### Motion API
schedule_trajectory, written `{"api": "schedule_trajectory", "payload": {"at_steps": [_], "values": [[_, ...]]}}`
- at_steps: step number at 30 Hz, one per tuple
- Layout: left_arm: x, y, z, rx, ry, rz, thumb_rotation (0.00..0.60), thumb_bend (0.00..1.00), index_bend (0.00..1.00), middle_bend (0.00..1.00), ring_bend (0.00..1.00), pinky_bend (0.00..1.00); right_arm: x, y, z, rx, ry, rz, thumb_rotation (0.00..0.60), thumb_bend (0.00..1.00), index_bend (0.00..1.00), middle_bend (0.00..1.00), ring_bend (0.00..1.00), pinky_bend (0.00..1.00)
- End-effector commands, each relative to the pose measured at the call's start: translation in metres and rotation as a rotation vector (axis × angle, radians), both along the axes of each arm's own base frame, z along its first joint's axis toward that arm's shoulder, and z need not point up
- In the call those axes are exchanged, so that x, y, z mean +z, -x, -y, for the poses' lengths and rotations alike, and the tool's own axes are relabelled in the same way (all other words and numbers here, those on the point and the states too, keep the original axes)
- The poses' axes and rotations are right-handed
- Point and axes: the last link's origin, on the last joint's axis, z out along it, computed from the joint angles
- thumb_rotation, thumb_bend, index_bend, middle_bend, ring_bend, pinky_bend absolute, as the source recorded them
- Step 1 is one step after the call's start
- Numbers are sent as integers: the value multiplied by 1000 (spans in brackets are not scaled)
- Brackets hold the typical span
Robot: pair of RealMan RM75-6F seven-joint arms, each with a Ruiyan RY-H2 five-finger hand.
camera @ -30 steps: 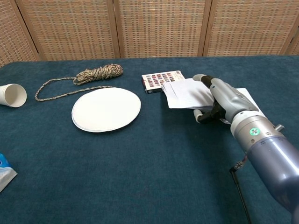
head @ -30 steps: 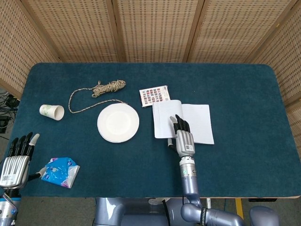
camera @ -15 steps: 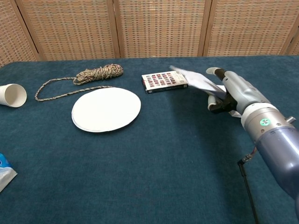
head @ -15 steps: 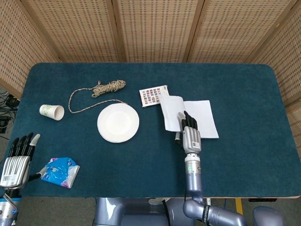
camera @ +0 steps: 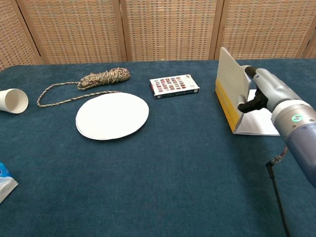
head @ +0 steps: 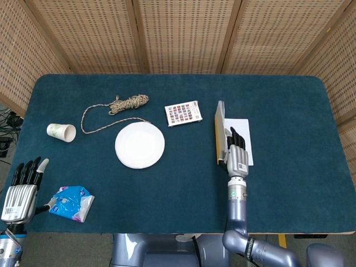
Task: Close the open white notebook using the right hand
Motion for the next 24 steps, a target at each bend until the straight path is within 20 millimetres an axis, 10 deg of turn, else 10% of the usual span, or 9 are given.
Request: {"api": "schedule_trajectory", "payload": {"at_steps": [1, 24], "values": [[0, 0, 0, 0, 1, -1, 600, 121, 0, 0, 0, 0, 6, 5, 3, -5, 24, -15, 600, 675, 0, 0, 0, 0], [2, 0, 0, 0, -9, -3, 600, 121, 0, 0, 0, 0, 37, 55, -16, 10, 16, -125, 600, 451, 0, 0, 0, 0]]}}
